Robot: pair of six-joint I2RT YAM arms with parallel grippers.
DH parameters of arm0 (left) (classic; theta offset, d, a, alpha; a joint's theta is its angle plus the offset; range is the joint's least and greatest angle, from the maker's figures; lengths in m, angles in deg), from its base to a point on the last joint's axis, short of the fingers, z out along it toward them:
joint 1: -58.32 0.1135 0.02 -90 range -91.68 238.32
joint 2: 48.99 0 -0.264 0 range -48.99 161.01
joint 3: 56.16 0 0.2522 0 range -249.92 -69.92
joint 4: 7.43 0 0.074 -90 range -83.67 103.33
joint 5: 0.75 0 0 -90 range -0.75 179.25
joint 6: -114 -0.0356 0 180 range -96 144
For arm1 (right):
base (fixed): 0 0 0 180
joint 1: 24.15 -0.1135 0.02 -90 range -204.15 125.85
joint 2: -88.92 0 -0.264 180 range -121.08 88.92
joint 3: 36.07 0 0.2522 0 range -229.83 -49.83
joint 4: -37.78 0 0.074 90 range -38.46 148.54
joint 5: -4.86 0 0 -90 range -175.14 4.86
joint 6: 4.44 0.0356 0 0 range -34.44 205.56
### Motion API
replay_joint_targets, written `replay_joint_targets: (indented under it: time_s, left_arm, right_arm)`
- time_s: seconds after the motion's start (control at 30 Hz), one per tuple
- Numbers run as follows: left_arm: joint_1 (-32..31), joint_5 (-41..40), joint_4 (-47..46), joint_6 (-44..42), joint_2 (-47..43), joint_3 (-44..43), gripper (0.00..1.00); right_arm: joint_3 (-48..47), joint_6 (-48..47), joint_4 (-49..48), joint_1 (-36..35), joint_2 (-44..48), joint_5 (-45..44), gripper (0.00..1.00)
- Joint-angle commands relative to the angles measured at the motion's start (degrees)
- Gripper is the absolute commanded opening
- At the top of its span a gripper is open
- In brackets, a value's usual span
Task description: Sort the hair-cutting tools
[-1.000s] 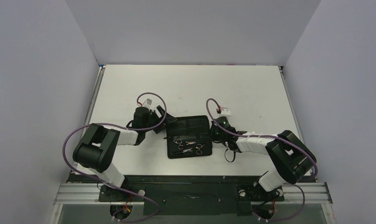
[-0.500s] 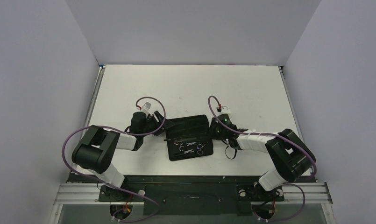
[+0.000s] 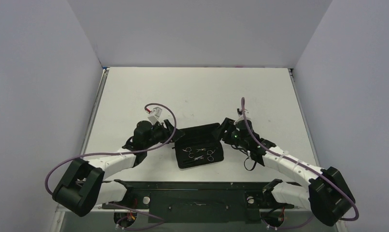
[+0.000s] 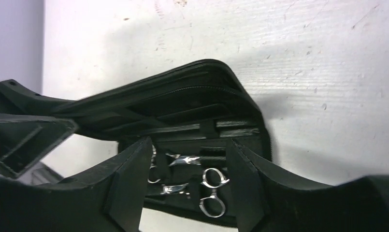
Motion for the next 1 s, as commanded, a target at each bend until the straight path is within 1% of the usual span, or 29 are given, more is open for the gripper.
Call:
replay_joint_targets:
  time_s: [0.0,0.07,0.13,0.3,0.43,0.5,0.7,0.8,0.97]
  left_arm:
    - [-5.62,-4.76,5.74,-5.77,-6.45,0.53,0.48]
    - [-7.62,-6.68,7.03,-6.36,-8.19,1.33,0.48]
    - [-9.14,-8.28,7.53,-6.64,-9.45,2.47,0.48]
    - [-12.69,-10.60,7.00,-6.55,-11.81,6.32,0.48]
    - [-17.66,-14.62,7.55,-6.82,-14.24,7.87,0.48]
    - [-20.70,-16.53,8.28,-7.08,-15.42,8.03,0.48]
    - [-25.53,-20.43,9.84,-7.67,-19.07,7.65,0.49]
    - [-27.20,-21.74,10.02,-7.77,-19.61,7.15,0.49]
    - [-31.21,-24.41,9.85,-8.32,-19.08,5.97,0.49]
  right_arm:
    - [4.55,11.01,-1.95,-1.07,6.49,2.47,0.59]
    - [5.97,15.17,-3.19,-2.42,7.48,2.35,0.62]
    - [7.39,18.76,-4.42,-4.46,7.63,1.52,0.63]
    - [10.30,25.34,-9.46,-8.86,7.09,-1.58,0.64]
    - [12.55,28.36,-10.47,-12.75,10.07,-8.73,0.65]
    - [13.62,28.96,-10.43,-13.44,11.99,-10.35,0.65]
    - [12.53,28.43,-7.31,-14.78,16.36,-11.97,0.66]
    - [10.29,26.35,-3.72,-14.93,16.61,-12.18,0.66]
    - [4.58,24.00,1.29,-15.07,12.85,-11.87,0.69]
